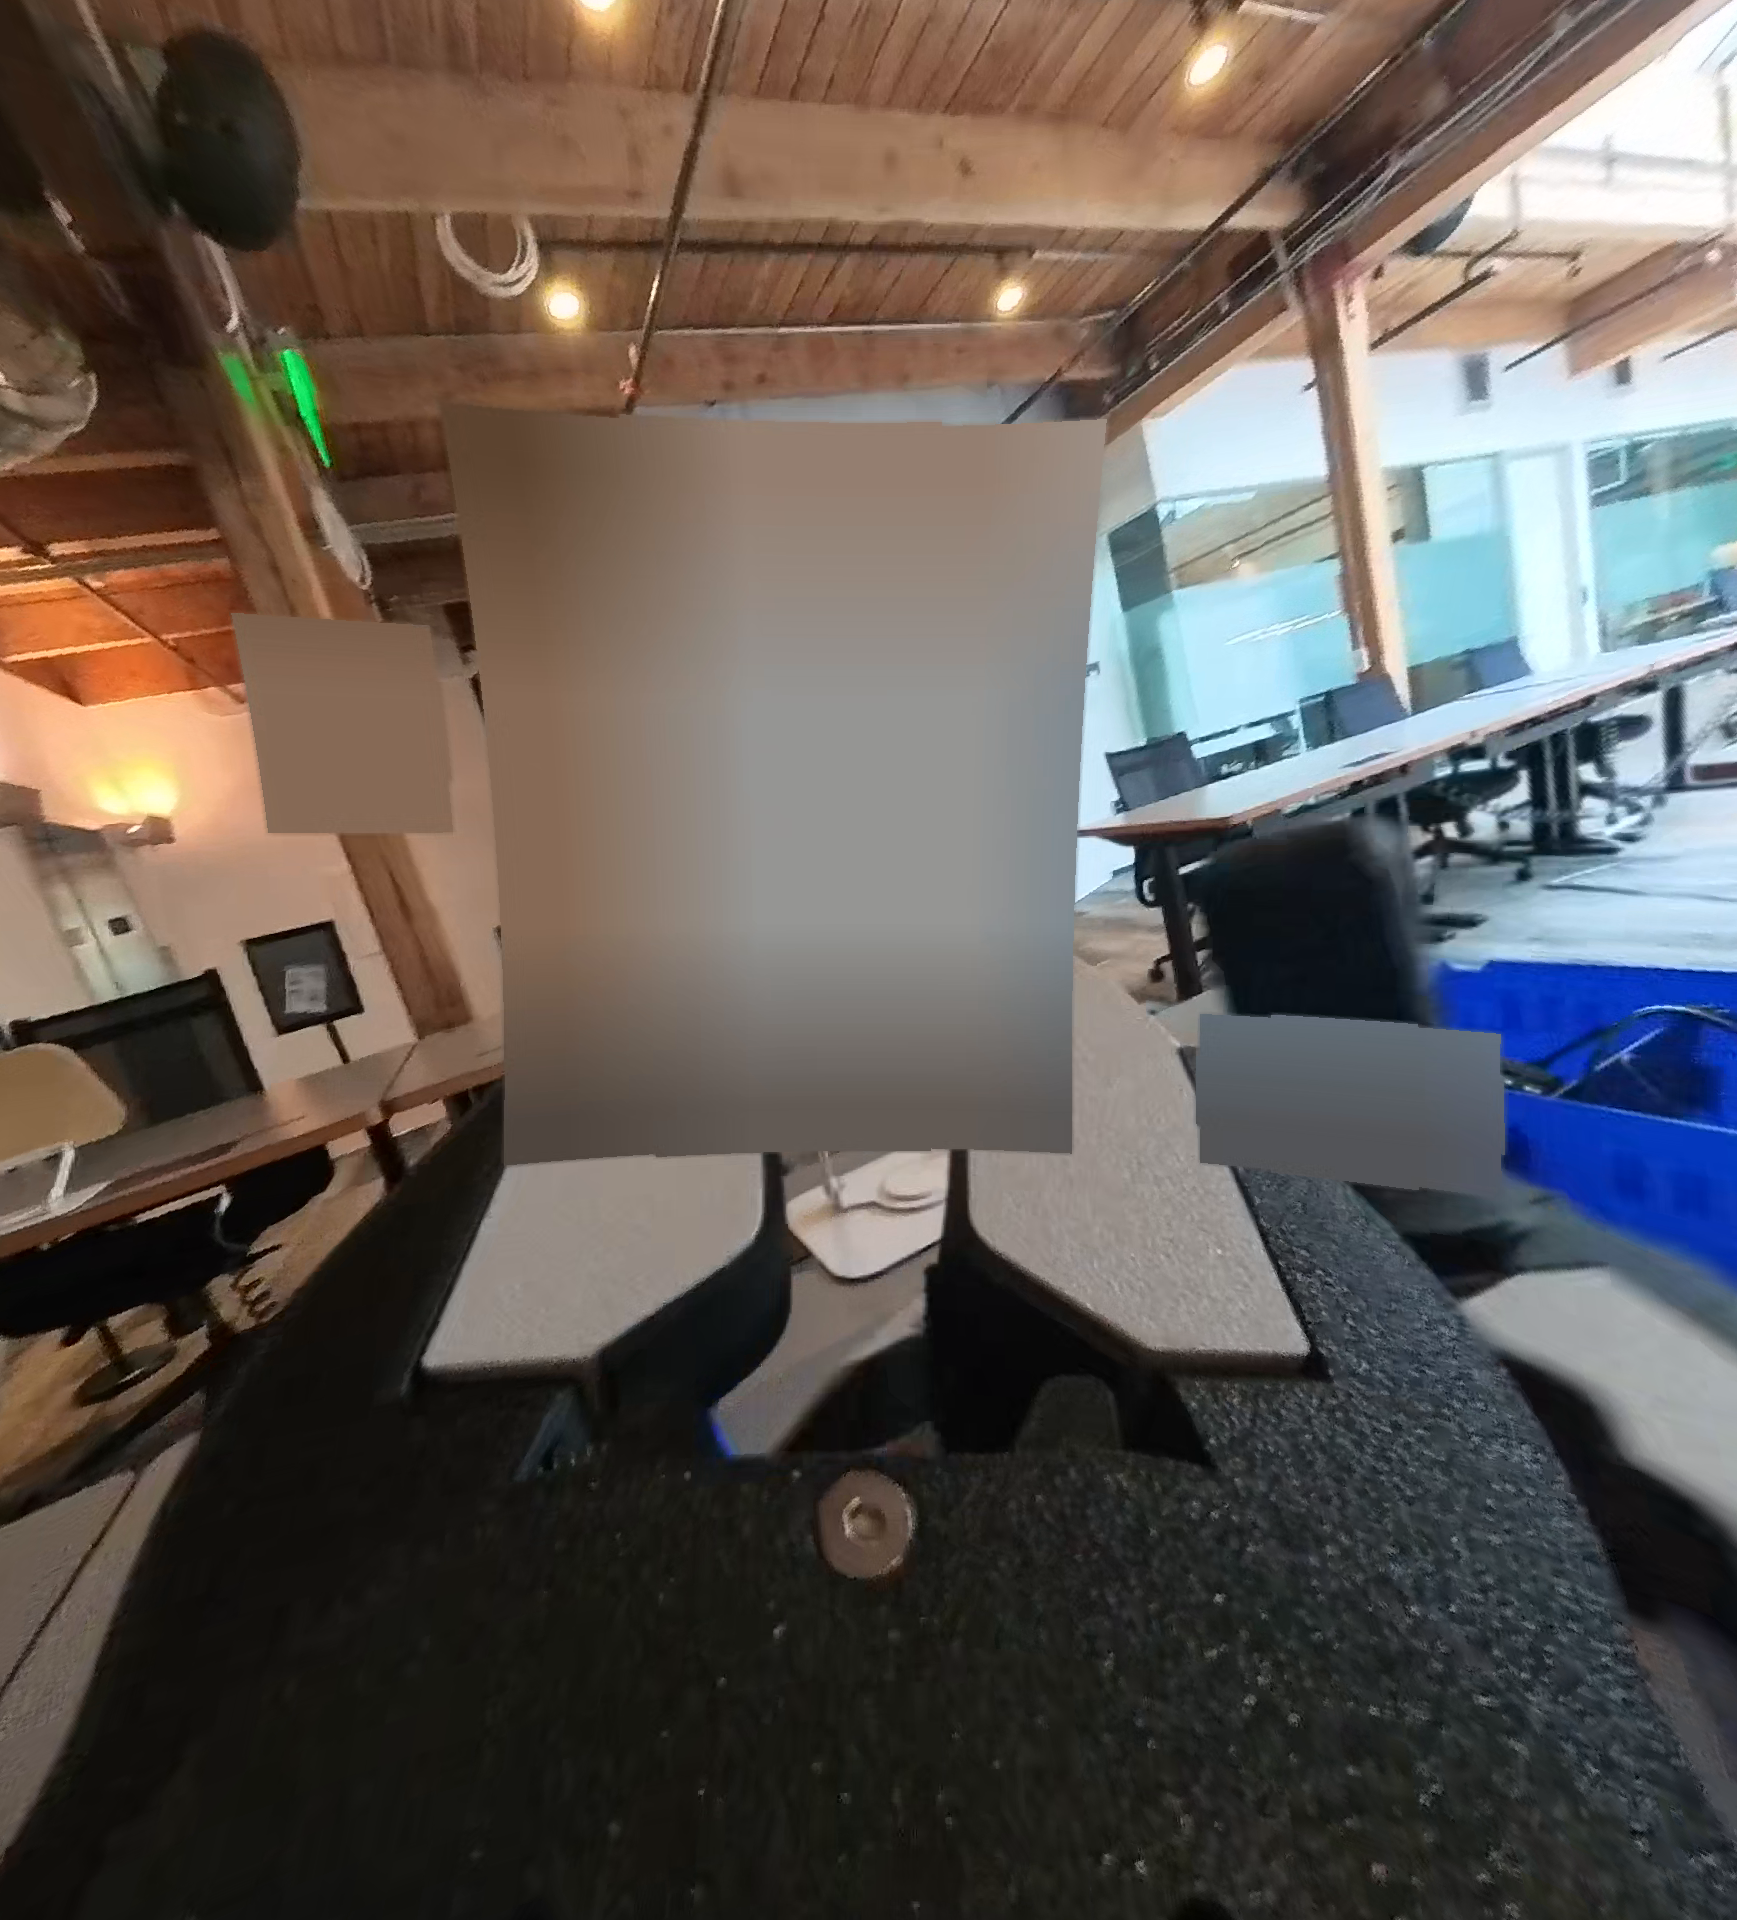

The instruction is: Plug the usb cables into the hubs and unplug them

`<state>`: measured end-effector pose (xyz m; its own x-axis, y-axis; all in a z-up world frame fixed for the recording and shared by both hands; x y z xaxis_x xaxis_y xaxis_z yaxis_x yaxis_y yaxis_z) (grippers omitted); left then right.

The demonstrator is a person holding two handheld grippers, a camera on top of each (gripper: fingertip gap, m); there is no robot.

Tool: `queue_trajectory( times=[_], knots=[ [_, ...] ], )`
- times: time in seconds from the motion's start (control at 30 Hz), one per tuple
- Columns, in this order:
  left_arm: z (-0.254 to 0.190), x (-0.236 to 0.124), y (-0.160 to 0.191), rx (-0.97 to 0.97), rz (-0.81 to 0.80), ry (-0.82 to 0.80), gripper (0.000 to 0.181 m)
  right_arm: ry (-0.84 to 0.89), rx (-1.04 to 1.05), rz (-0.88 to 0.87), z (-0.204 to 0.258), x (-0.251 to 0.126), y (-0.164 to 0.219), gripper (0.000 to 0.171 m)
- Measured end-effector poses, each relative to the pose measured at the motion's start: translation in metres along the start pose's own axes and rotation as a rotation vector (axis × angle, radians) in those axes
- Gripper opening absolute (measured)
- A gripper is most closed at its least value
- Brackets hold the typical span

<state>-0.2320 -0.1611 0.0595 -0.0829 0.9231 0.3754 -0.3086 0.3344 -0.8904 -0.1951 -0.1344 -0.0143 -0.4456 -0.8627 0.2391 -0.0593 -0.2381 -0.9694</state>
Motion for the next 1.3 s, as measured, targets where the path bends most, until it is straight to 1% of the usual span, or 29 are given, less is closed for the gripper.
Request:
queue_trajectory(
  times=[0.07, 0.17, 0.3, 0.43, 0.57, 0.63, 0.7, 0.8, 0.9, 1.13, 1.17, 1.3],
  knots=[
    [0.000, -0.002, -0.002, 0.022, 0.002, -0.008, 0.030, -0.053, 0.010, -0.084, -0.011, 0.017, -0.004, 0.132],
    [0.005, -0.006, -0.001, 0.073, 0.030, -0.050, 0.030, -0.099, 0.030, -0.166, -0.017, 0.026, -0.011, 0.127],
    [0.009, -0.006, 0.000, 0.068, 0.025, -0.060, 0.030, -0.081, 0.013, -0.156, -0.018, 0.029, -0.007, 0.125],
    [0.009, -0.007, -0.002, 0.087, 0.022, -0.076, 0.030, -0.087, 0.047, -0.130, -0.014, 0.029, 0.005, 0.123],
    [0.008, -0.007, -0.003, 0.043, 0.043, -0.067, 0.030, -0.068, 0.085, -0.168, -0.008, 0.025, 0.012, 0.123],
    [0.007, -0.005, -0.004, 0.013, 0.031, -0.055, 0.030, -0.050, 0.096, -0.176, -0.006, 0.021, 0.013, 0.122],
    [0.009, -0.002, -0.007, 0.050, 0.004, -0.076, 0.028, -0.058, 0.103, -0.152, -0.001, 0.020, 0.017, 0.122],
    [0.007, 0.007, -0.013, 0.052, 0.014, -0.042, 0.028, -0.083, 0.135, -0.157, 0.009, 0.023, 0.022, 0.129],
    [0.007, 0.017, -0.025, 0.086, 0.000, -0.020, 0.028, -0.130, 0.169, -0.111, 0.016, 0.022, 0.029, 0.119],
    [0.023, 0.033, -0.066, 0.165, -0.054, -0.045, 0.028, -0.305, 0.197, 0.094, 0.057, 0.030, 0.069, 0.115],
    [0.026, 0.033, -0.071, 0.185, -0.051, -0.053, 0.028, -0.334, 0.197, 0.124, 0.063, 0.029, 0.076, 0.111],
    [0.033, 0.032, -0.097, 0.254, -0.073, -0.095, 0.029, -0.409, 0.220, 0.199, 0.077, 0.024, 0.098, 0.113]
  ],
)
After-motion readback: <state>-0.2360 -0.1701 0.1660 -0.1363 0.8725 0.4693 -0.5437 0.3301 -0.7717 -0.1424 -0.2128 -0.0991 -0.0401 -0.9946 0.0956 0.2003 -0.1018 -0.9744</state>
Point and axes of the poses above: each gripper's, where its closed fingertips meet, x out along the fingers, y out of its underside, z = x × y across the jaws, the point moved 6 cm from there along -x, back along the fingers, and after that the axes turned 1 degree about -z, right-handed, at the moved point
